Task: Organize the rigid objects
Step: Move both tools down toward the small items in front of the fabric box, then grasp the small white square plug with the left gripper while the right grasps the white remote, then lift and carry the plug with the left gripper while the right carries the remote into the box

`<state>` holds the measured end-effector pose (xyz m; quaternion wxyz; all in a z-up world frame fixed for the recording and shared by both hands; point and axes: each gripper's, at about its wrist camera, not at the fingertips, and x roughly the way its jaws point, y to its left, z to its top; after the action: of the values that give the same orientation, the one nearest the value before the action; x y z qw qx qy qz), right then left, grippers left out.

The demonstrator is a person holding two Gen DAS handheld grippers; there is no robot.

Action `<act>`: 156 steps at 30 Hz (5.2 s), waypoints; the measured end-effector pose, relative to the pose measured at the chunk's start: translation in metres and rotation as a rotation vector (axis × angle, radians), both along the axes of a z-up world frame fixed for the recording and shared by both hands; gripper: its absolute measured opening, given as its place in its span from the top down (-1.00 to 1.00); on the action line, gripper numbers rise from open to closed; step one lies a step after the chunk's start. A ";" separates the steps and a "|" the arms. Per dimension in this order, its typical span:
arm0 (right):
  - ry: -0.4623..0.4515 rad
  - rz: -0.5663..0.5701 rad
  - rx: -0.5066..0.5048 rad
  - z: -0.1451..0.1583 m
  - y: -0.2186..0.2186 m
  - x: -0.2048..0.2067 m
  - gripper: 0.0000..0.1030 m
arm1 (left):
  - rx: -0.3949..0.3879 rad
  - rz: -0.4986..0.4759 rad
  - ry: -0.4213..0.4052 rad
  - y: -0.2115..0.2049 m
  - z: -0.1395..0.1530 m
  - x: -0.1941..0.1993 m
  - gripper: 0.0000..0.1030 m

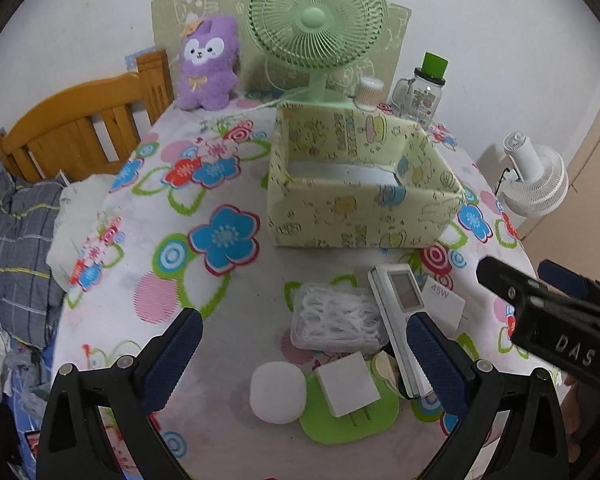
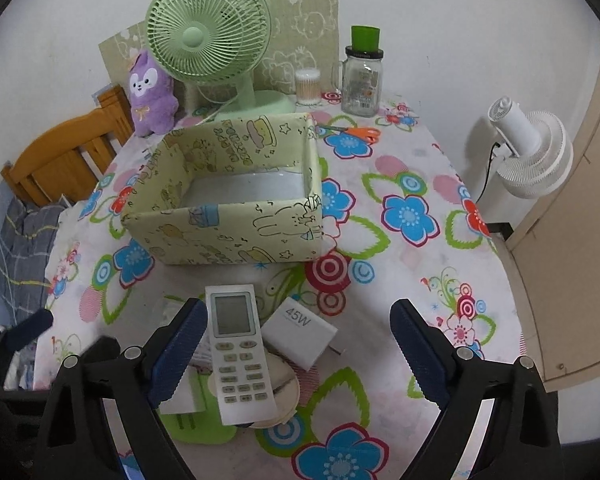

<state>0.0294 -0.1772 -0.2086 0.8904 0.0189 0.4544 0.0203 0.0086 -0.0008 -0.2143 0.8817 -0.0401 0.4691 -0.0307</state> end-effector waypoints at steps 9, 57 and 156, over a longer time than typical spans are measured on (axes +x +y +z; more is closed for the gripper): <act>0.034 0.016 0.024 -0.037 0.003 0.007 -0.83 | 0.013 -0.014 0.042 -0.015 -0.045 -0.001 -0.92; 0.122 0.101 0.022 -0.078 0.049 0.008 -0.32 | 0.011 -0.071 0.115 -0.018 -0.076 0.003 0.12; -0.040 0.044 -0.003 0.044 0.025 0.147 0.03 | 0.057 0.029 -0.076 -0.048 0.044 0.141 0.22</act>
<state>0.1760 -0.1524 -0.1647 0.8986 0.0071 0.4368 0.0397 0.1494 -0.0492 -0.1707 0.9001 -0.0206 0.4352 -0.0059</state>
